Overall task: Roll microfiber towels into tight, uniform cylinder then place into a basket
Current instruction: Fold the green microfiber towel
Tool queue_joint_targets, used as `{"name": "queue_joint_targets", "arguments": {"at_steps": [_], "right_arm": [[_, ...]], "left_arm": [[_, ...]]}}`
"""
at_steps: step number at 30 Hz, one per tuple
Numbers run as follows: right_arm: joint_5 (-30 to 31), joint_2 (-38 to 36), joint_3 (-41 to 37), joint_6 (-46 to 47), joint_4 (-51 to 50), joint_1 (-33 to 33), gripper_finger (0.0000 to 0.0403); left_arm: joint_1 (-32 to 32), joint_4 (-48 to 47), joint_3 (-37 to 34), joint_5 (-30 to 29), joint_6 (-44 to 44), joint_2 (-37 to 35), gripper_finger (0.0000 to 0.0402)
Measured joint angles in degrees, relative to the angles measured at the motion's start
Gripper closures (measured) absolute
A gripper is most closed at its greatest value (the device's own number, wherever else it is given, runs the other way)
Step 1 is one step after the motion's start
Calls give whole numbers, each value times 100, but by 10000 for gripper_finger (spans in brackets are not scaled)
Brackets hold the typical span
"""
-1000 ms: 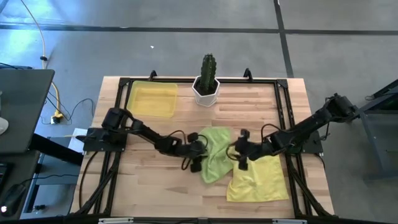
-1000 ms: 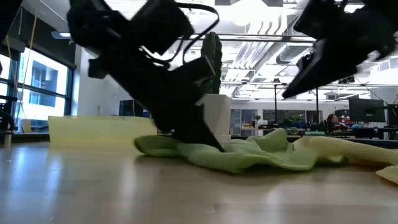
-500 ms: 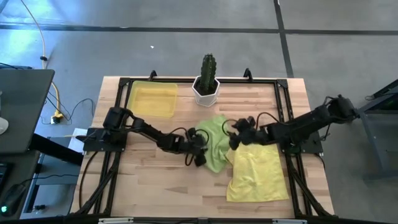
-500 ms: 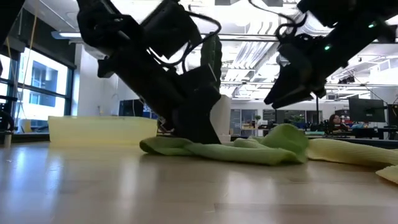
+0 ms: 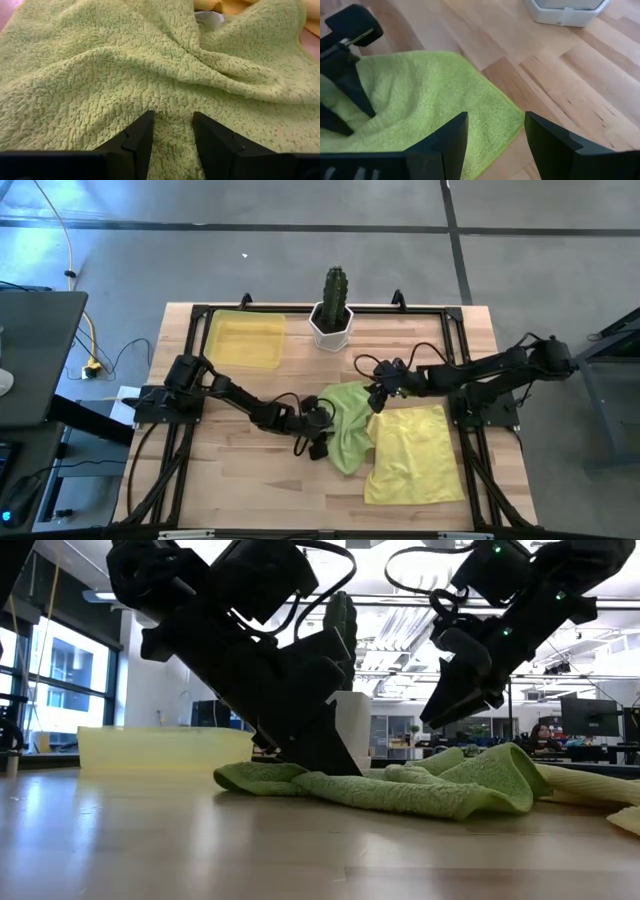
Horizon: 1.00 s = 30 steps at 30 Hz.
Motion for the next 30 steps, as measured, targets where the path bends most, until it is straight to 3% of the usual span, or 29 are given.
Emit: {"name": "queue_joint_targets", "arguments": {"at_steps": [5, 16, 30], "right_arm": [[6, 229, 0, 263, 38, -186, 214], [20, 1732, 144, 408, 485, -552, 214], [-198, 1821, 175, -191, 678, -470, 214]], "left_arm": [[-1, 7, 0, -25, -119, 0, 271], [-2, 7, 2, -38, -357, 0, 271], [1, 4, 2, -53, -355, 0, 271]]}}
